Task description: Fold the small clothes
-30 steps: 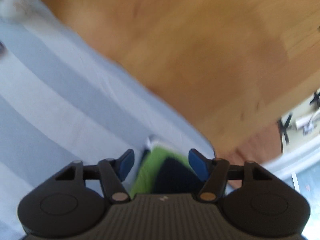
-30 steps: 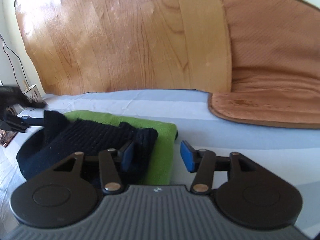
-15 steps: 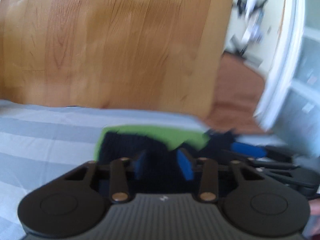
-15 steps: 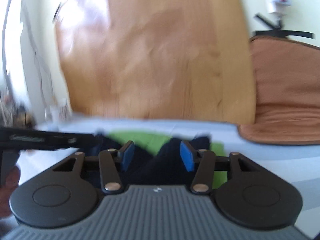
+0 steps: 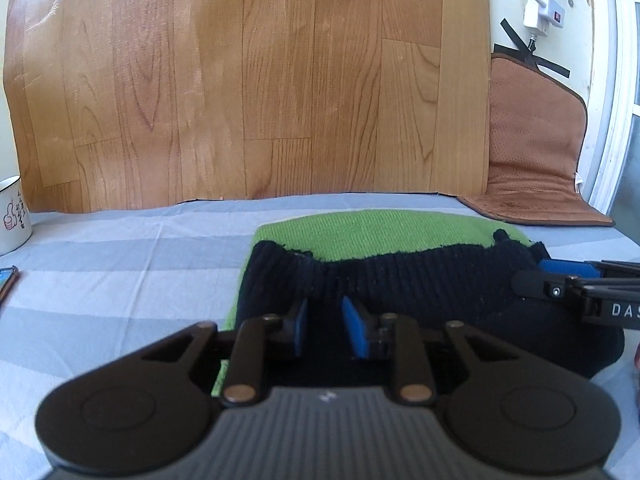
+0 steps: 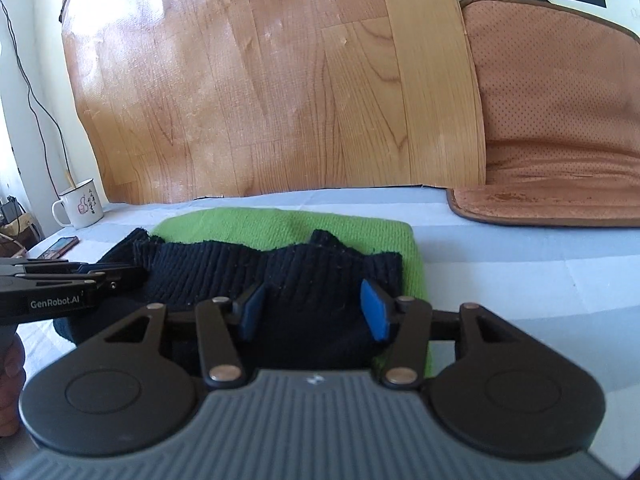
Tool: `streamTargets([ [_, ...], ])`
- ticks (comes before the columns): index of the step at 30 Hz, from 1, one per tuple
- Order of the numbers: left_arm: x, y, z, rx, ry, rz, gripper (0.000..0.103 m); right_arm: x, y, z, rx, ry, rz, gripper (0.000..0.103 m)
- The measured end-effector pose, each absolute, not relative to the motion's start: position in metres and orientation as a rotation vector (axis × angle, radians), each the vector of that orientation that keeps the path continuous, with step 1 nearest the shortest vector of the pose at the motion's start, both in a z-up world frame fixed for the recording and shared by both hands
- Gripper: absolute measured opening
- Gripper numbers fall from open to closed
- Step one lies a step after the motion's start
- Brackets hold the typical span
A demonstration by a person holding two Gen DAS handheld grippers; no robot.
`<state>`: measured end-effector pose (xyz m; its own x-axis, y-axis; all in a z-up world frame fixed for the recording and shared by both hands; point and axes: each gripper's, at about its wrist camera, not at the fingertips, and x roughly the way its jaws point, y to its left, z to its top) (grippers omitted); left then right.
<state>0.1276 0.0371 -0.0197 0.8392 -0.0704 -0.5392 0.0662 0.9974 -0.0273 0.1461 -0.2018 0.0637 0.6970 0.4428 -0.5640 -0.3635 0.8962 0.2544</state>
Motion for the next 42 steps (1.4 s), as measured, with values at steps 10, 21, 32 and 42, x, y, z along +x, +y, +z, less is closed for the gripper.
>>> streamTargets([
  [10, 0.126, 0.041, -0.016, -0.029, 0.582, -0.087, 0.024, 0.148, -0.196, 0.064, 0.091, 0.657, 0.446, 0.056],
  [21, 0.124, 0.041, -0.013, -0.045, 0.597, -0.097, 0.029, 0.145, -0.185, 0.063, 0.031, 0.647, 0.414, 0.058],
  [32, 0.121, 0.037, -0.014, -0.031, 0.599, -0.121, 0.044, 0.142, -0.18, 0.063, 0.019, 0.636, 0.364, 0.065],
  [42, 0.121, 0.036, -0.015, -0.025, 0.598, -0.134, 0.05, 0.083, -0.188, 0.092, 0.181, 0.47, 0.262, 0.083],
])
